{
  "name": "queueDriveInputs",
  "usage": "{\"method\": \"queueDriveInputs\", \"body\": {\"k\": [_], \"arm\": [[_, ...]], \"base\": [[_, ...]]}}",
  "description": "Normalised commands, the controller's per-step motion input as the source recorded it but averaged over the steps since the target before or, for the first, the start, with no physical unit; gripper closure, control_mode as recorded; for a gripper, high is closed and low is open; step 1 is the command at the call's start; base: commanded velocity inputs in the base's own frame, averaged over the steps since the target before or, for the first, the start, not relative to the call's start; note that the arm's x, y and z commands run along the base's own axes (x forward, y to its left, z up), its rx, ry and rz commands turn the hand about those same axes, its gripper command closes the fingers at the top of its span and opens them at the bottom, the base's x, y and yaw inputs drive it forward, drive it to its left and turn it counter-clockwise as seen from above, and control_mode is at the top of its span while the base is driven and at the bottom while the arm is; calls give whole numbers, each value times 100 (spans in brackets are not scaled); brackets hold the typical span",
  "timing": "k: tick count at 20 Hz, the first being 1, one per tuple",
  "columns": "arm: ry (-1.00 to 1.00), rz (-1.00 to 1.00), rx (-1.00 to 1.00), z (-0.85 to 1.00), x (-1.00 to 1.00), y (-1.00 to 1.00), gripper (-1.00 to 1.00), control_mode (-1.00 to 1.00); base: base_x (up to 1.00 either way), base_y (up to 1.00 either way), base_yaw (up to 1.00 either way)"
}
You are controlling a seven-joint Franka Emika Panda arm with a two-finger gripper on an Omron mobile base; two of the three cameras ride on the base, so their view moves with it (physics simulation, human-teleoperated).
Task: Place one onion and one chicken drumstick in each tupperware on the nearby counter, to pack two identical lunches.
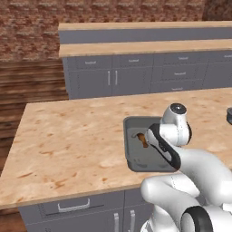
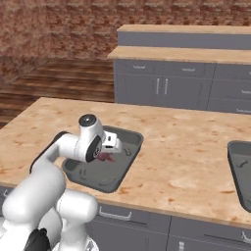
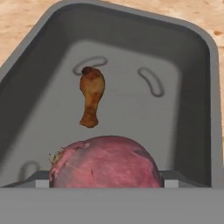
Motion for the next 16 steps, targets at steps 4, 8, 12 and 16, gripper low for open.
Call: {"method": "queueDriveInputs", "body": {"k": [4,8,12,16], "arm": [[0,0,0,-17,23,-7,100,-100],[0,0,0,-17,26,-4,100,-100],[0,0,0,-17,29,-1,100,-100],[0,0,0,-18,38,0,-100,-100]], "base": [[0,0,0],[0,0,0],[0,0,0],[0,0,0]]}}
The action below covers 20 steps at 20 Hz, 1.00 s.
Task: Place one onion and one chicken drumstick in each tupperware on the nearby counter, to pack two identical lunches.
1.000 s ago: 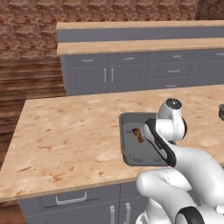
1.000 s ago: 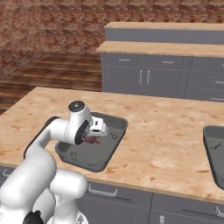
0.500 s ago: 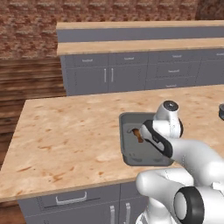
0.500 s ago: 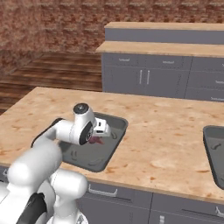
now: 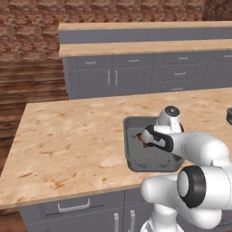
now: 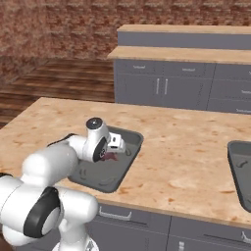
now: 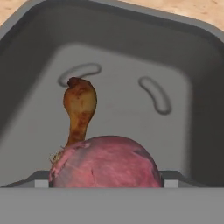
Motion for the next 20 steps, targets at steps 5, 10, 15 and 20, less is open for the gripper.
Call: {"method": "queueDriveInputs", "body": {"k": [5,10,15,20], "arm": [[0,0,0,-12,29,-12,-100,-100],[0,0,0,0,22,-14,-100,-100],[0,0,0,0,20,-1,-100,-100],[0,0,0,36,-66,0,-100,-100]], "base": [[0,0,0],[0,0,0],[0,0,0],[0,0,0]]}}
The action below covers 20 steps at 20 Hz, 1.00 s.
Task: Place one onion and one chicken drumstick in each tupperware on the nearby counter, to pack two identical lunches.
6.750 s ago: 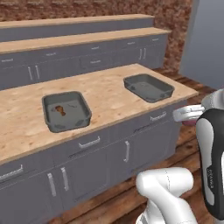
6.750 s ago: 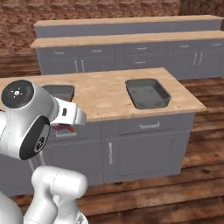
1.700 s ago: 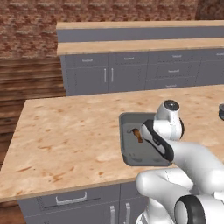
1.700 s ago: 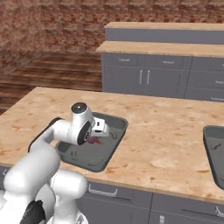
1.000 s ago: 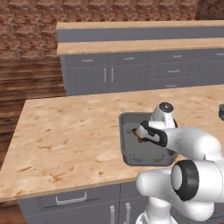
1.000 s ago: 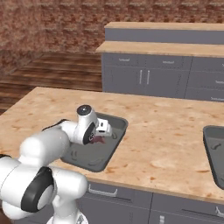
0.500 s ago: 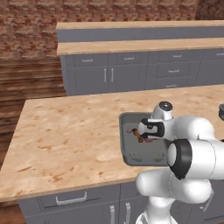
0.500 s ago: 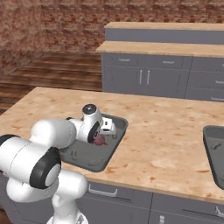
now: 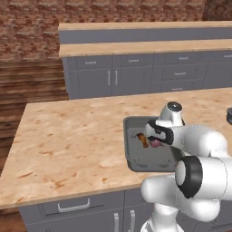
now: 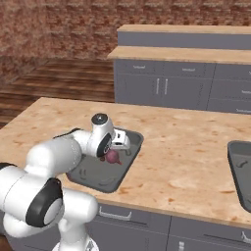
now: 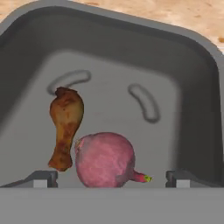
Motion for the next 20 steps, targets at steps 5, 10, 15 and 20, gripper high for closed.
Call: {"method": "queueDriveInputs", "body": {"k": [5,10,15,20], "arm": [[-13,0,0,55,-100,-1,-100,-100],[-15,0,-1,72,-100,0,-100,-100],[-13,0,-3,81,-88,11,-100,-100],[-10,0,-3,91,-69,29,-100,-100]], "base": [[0,0,0],[0,0,0],[0,0,0],[0,0,0]]}}
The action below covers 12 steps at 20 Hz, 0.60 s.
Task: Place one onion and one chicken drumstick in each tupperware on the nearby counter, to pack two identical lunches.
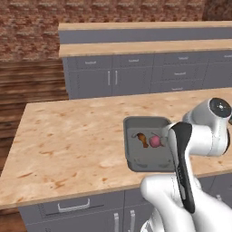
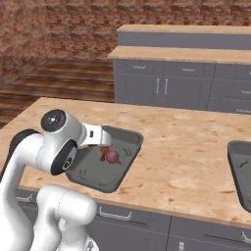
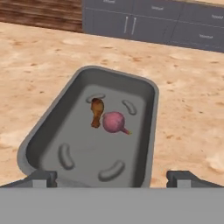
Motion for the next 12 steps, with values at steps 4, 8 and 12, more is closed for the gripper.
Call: {"method": "queueDriveInputs", "body": {"k": [4,8,12], "arm": [[-6,0,-6,65,-64,31,-100,-100],[-11,0,-7,15,-93,14,-100,-100],[-16,0,-3,0,-100,0,-100,-100]], "base": [[0,0,0],[0,0,0],[0,0,0]]}}
